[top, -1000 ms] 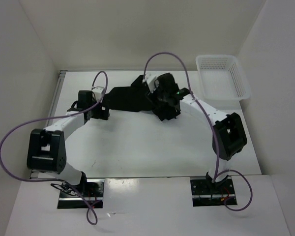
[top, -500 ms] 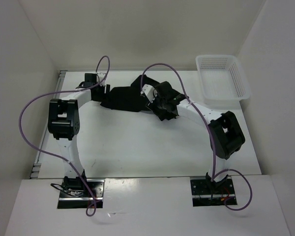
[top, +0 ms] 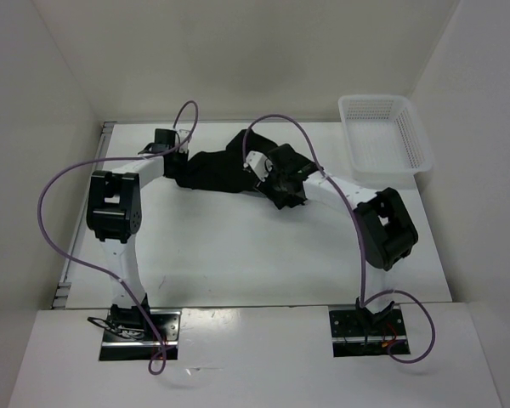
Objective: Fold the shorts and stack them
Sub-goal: Move the shorts to the center of the board, then flatten the shorts out
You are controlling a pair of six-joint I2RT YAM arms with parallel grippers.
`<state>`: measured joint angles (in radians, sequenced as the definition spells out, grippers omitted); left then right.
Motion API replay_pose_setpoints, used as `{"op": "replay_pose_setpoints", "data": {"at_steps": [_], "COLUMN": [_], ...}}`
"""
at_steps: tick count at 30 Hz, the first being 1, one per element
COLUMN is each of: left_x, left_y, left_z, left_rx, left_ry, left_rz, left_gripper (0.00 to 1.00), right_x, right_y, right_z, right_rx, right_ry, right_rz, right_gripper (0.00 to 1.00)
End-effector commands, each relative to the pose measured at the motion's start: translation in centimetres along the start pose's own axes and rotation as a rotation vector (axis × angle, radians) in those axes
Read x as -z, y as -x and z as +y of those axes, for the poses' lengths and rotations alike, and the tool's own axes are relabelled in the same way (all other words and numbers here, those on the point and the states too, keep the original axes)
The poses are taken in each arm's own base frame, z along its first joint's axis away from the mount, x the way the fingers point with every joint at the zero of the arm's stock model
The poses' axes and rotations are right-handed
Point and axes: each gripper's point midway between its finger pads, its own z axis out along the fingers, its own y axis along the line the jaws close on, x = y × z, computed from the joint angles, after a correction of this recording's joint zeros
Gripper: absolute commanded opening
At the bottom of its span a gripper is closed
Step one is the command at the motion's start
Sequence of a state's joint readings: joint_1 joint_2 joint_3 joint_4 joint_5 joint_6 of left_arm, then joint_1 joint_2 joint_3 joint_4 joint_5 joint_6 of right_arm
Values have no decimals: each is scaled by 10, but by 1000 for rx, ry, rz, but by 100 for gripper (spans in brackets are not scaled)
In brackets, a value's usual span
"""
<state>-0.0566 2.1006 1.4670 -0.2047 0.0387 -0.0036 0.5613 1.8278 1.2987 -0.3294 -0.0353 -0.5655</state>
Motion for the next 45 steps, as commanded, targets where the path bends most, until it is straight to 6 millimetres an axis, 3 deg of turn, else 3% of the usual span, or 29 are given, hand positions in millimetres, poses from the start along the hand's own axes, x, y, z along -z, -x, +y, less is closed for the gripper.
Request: {"op": "replay_pose_setpoints", "data": {"at_steps": [1,2,5,7,8,9,10,11,13,15,16,17,18,19,20,24,26,27,28,29,30,33,36,38,40,41,43,44,45], "left_x": [18,28,47,55,57,58,63,67,80,89,97,101,104,107,107,104,99,94,92,89,87,87,87,84,85,83,86,85,85], "left_y": [-19,-13,-27,-42,-49,-51,-51,-56,-46,-43,-39,-36,-35,-36,-36,-31,-21,-20,-16,-6,-2,7,8,-3,-4,-9,-4,-8,-8], "left_z": [3,0,0,-2,4,2,2,4,7,10,10,10,10,9,9,10,11,10,8,7,8,6,-1,-7,-7,-7,-7,-13,-13], "left_rx": [15,15,28,30,29,20,20,19,16,15,14,14,14,14,14,13,13,13,13,12,12,11,4,-3,-3,-2,-4,-10,-10], "left_ry": [-9,-20,-34,-36,2,11,12,25,47,68,69,70,70,70,70,71,73,63,48,40,40,30,4,-4,-4,-5,-4,-19,-19], "left_rz": [81,70,102,123,137,136,128,141,111,104,90,79,79,76,76,65,47,52,47,32,26,8,7,31,27,39,19,28,28], "left_gripper": [0,0,0,0,0,0,0,0,0,0,0,0,0,0,0,0,0,0,0,0,0,0,0,0,0,0,0,0,0], "right_x": [-13,-21,-41,-55,-62,-75,-77,-75,-63,-23,3,32,51,79,92,82,49,26,-3,-22,-34,-23,20,52,47,53,59,70,75], "right_y": [-21,-37,-70,-75,-64,-72,-70,-46,-25,11,48,42,52,78,72,65,40,42,33,19,23,50,76,94,86,73,72,52,51], "right_z": [27,36,46,35,17,13,-5,-25,-50,-64,-67,-50,-50,-64,-55,-61,-75,-97,-109,-137,-159,-218,-251,-250,-217,-193,-163,-133,-114], "right_rx": [4,4,-5,-4,-15,-49,-82,-97,-95,-26,-22,-38,-56,-83,-138,-228,-348,-384,-583,-618,-608,-671,-705,-654,-586,-531,-464,-431,-402], "right_ry": [44,71,83,21,-19,-31,-62,-83,-64,40,185,338,411,463,537,621,611,535,485,340,251,13,-107,-124,-73,-43,-25,1,18], "right_rz": [75,123,235,277,262,298,298,255,186,98,-68,-62,-122,-248,-220,-231,-170,-195,-136,-97,-127,-219,-317,-354,-282,-228,-222,-187,-189], "right_gripper": [60,60,58,40,15,5,0,0,0,0,0,0,0,0,0,0,0,15,44,68,88,99,99,95,90,84,74,72,68]}}
